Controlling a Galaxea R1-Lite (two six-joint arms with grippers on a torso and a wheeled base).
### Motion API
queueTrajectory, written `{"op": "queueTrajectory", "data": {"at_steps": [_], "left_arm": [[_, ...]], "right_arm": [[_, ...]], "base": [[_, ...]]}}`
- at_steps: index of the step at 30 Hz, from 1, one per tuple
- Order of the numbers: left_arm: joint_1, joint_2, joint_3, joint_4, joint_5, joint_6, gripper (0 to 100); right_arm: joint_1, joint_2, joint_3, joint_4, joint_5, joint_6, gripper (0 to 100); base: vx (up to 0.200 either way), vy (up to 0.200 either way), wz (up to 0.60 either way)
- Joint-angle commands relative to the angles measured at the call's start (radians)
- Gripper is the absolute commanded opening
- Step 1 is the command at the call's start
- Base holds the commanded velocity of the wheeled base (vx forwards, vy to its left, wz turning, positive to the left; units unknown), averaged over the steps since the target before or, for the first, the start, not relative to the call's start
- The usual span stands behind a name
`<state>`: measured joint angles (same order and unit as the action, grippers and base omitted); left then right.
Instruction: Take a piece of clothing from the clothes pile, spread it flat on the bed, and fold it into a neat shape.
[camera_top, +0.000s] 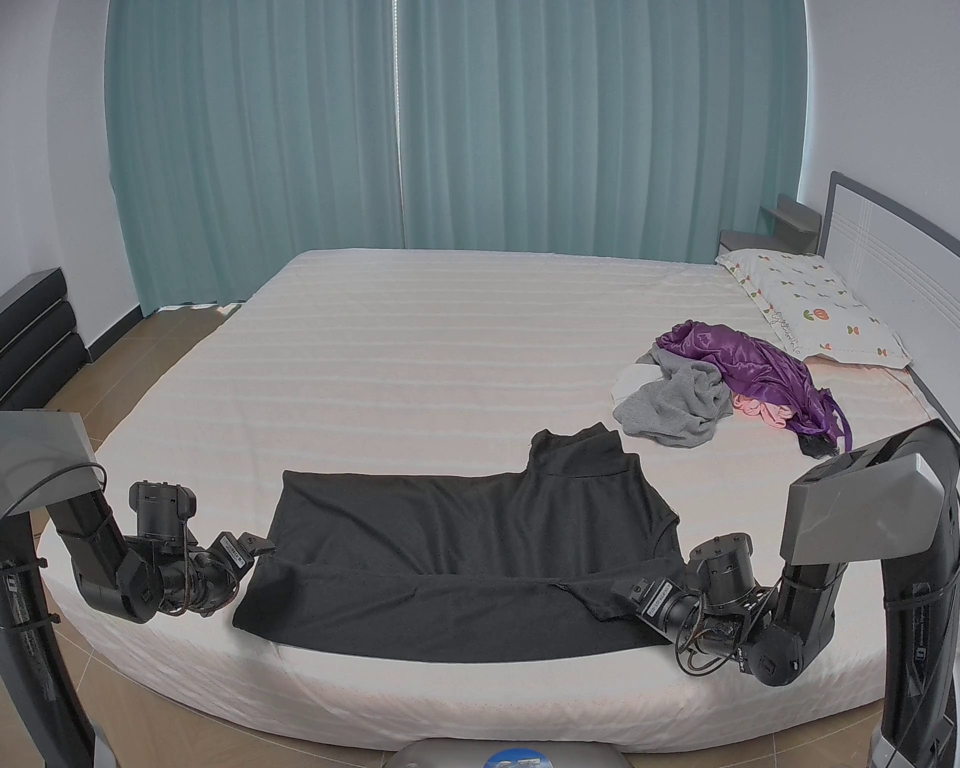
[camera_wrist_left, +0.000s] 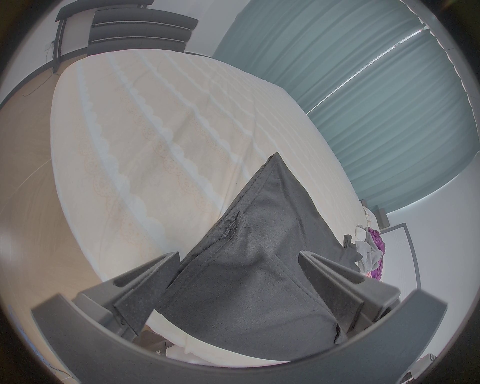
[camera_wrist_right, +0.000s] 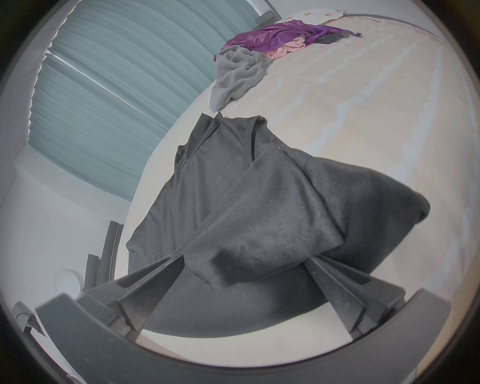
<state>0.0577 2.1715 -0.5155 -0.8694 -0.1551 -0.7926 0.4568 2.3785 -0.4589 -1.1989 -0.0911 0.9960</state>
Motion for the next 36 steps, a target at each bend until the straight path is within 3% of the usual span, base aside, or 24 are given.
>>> {"op": "queueTrajectory", "data": {"at_steps": [1, 2, 3, 29, 30, 36], "left_arm": [[0.001, 0.001, 0.000, 0.000, 0.000, -0.001, 100], [0.001, 0.001, 0.000, 0.000, 0.000, -0.001, 100], [0.001, 0.001, 0.000, 0.000, 0.000, -0.001, 100], [0.002, 0.001, 0.000, 0.000, 0.002, -0.001, 100], [0.002, 0.001, 0.000, -0.002, 0.002, -0.001, 100], [0.002, 0.002, -0.001, 0.000, 0.002, -0.001, 100]], "right_arm": [[-0.004, 0.002, -0.018, 0.002, -0.004, 0.000, 100], [-0.004, 0.002, -0.018, 0.002, -0.004, 0.000, 100], [-0.004, 0.002, -0.017, 0.002, -0.004, 0.001, 0], [-0.013, -0.064, 0.055, 0.004, -0.003, 0.020, 0], [-0.013, -0.064, 0.059, 0.004, -0.003, 0.020, 100], [-0.015, -0.071, 0.066, -0.007, 0.004, 0.021, 100]], "base": [[0.000, 0.000, 0.00], [0.000, 0.000, 0.00], [0.000, 0.000, 0.00], [0.000, 0.000, 0.00], [0.000, 0.000, 0.00], [0.000, 0.000, 0.00]]}}
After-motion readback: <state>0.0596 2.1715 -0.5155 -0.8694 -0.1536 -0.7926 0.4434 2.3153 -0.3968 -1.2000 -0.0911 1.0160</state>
